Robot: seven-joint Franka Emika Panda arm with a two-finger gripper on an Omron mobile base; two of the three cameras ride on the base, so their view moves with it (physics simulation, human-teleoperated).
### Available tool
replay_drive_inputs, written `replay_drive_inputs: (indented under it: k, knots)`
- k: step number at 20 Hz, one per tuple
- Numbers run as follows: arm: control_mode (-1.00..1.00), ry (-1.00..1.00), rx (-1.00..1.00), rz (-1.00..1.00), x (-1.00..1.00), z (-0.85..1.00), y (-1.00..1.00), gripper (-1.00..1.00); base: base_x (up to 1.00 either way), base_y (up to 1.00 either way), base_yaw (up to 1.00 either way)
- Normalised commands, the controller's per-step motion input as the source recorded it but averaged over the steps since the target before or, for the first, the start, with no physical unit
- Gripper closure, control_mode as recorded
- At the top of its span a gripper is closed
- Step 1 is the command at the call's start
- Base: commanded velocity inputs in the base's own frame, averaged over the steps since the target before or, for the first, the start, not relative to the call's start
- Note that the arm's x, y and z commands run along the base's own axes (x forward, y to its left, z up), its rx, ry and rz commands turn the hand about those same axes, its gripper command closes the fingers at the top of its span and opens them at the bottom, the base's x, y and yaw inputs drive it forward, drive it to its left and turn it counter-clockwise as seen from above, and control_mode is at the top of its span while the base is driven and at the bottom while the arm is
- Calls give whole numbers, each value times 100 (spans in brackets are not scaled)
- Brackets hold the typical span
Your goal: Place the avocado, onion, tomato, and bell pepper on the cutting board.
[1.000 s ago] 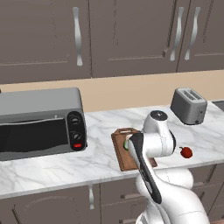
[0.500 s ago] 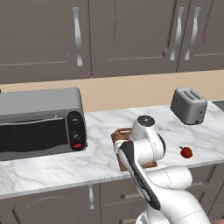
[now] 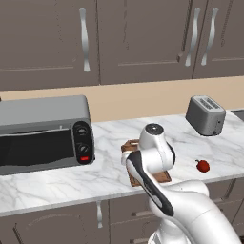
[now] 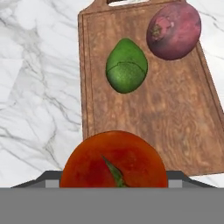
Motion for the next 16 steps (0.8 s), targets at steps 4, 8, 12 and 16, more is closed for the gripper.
replay_drive_inputs:
  k: [4, 8, 12, 16]
  knots:
    - [-100, 0, 0, 3, 1, -25, -2, 100, 0, 0, 0]
    - [-100, 0, 0, 1, 0, -31, -5, 100, 0, 0, 0]
    - [-100, 0, 0, 0, 0, -28, -17, 100, 0, 0, 0]
    - [-100, 0, 0, 0, 0, -27, -22, 100, 0, 0, 0]
